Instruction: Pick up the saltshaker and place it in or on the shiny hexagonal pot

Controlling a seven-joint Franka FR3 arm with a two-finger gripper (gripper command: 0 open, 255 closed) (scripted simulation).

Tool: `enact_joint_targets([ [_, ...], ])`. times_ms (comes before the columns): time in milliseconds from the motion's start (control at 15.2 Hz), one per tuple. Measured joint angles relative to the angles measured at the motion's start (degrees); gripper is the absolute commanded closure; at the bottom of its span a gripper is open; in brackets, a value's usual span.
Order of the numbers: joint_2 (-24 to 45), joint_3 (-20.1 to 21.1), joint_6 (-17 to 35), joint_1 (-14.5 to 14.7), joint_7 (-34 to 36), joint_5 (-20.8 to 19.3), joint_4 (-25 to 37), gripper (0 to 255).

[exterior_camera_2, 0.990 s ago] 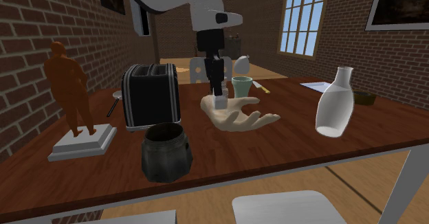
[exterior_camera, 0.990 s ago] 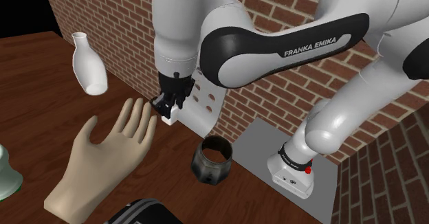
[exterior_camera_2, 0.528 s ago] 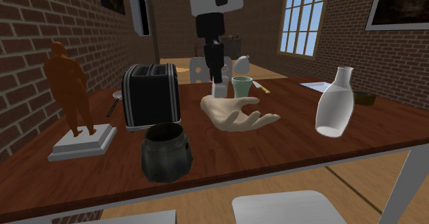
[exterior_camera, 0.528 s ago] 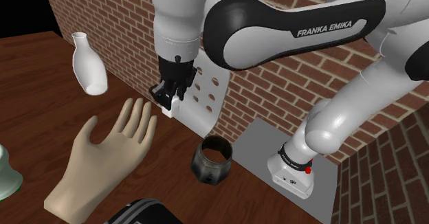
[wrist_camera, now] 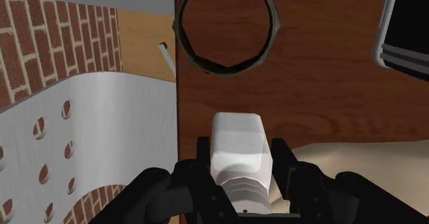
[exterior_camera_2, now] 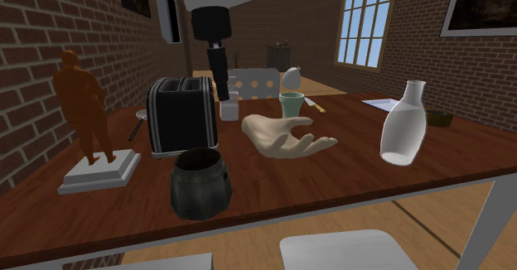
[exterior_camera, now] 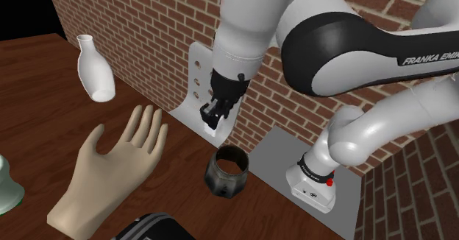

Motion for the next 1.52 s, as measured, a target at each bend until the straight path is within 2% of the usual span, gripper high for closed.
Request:
enact_joint_targets([
  [330,-11.34,-2.55,-4.16,5.05,-0.58,4.65,-6.76,255],
  [462,-13.77,-2.97,-3.95,6.26,-0.75,5.62,-9.42,255],
  [1518,-13.17,0.56,6.67,7.28,0.28,8.10,-19.40,255],
])
